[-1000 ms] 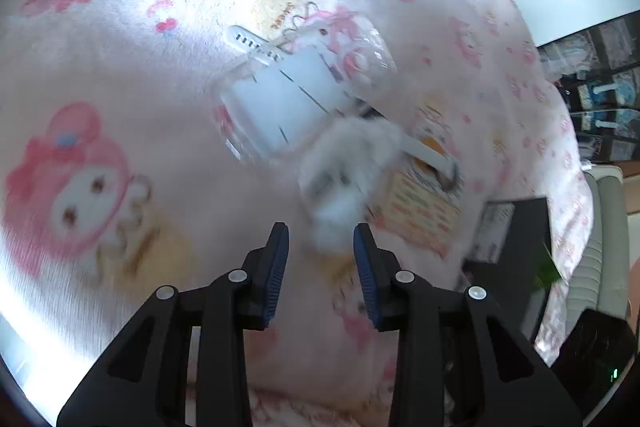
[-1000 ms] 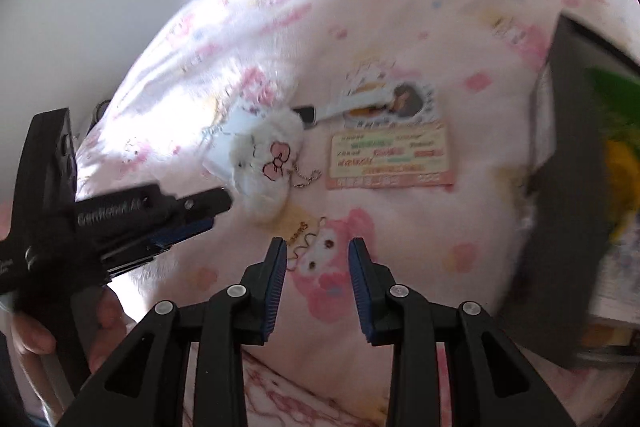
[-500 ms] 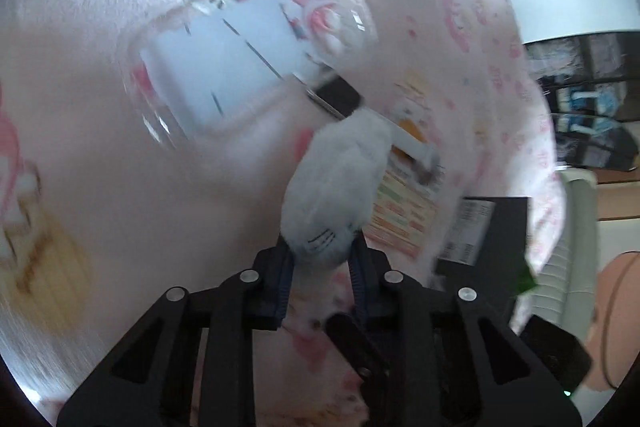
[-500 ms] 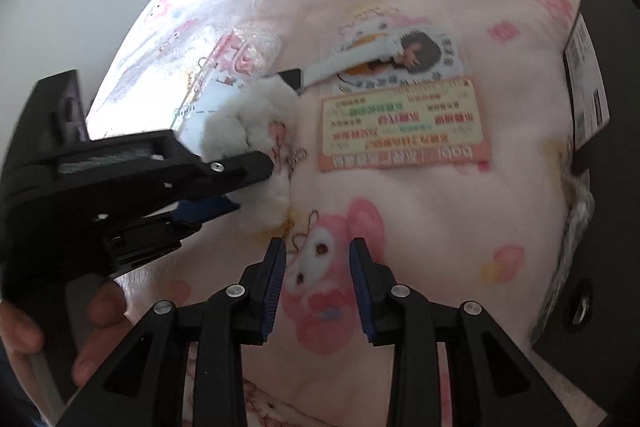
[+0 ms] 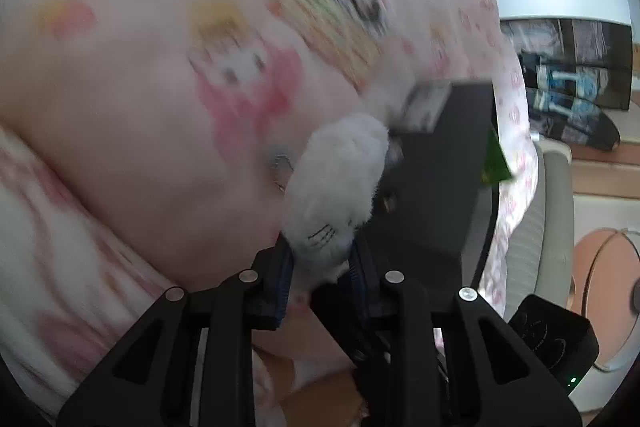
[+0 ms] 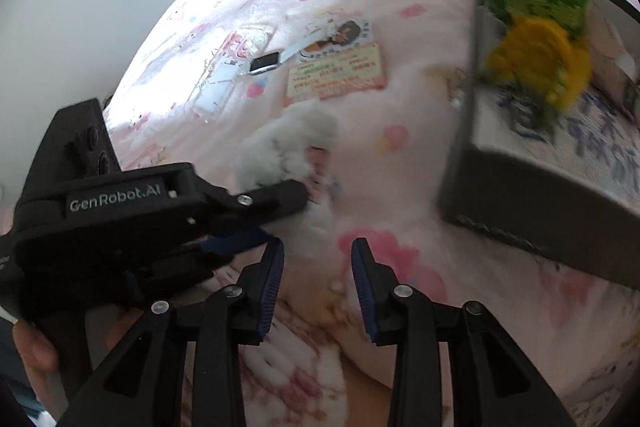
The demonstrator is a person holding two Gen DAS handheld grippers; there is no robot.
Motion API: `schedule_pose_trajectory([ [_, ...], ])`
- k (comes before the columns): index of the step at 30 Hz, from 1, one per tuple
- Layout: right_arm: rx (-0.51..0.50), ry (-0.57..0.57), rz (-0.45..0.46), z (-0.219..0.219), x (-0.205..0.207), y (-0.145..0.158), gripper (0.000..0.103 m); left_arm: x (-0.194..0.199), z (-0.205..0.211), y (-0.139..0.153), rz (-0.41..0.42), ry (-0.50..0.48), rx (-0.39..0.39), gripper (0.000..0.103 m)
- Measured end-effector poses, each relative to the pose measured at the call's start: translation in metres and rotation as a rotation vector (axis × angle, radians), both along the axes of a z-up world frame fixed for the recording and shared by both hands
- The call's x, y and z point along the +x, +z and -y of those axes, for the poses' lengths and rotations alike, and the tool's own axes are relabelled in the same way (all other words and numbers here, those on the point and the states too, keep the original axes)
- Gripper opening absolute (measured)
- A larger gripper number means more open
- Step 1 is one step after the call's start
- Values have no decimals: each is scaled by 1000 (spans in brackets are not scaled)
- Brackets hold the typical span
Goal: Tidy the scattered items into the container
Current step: 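Grasp the white fluffy plush keychain with the left gripper, then lift the plush keychain with the left gripper toward the black box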
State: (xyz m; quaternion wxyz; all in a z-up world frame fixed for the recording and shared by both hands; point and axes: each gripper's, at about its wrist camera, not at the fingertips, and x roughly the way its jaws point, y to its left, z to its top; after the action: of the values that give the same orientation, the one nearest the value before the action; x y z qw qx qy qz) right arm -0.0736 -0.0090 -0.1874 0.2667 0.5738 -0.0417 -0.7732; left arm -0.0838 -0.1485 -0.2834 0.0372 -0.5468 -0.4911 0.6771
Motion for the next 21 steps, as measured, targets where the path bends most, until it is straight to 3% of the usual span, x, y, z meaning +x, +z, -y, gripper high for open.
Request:
schedule_pose_trajectory([
  [2,29,-22,-5,-10,6,-2,36,3,-18,3,-4,-42,-12,27],
  [5,21,-53,27,-27,11,-9,36,5,-35,9,-2,-101,-90,28],
  [11,9,-66,76,-40,20,-25,37,1,-22,26,-41,-91,-253,28],
  [14,-20,-60,83,-38,19,-31,37,-19,-9,19,-61,-133,-244,28],
  [17,-39,-53,81,-34,13,-44,35,-52,-21,-1,-32,-211,-187,28],
  [19,-57,-88,93,-38,11,-48,26,-56,-23,-10,-12,-227,-163,28],
  [21,-67,-98,87,-45,12,-44,21,-51,-22,-13,18,-222,-191,29],
])
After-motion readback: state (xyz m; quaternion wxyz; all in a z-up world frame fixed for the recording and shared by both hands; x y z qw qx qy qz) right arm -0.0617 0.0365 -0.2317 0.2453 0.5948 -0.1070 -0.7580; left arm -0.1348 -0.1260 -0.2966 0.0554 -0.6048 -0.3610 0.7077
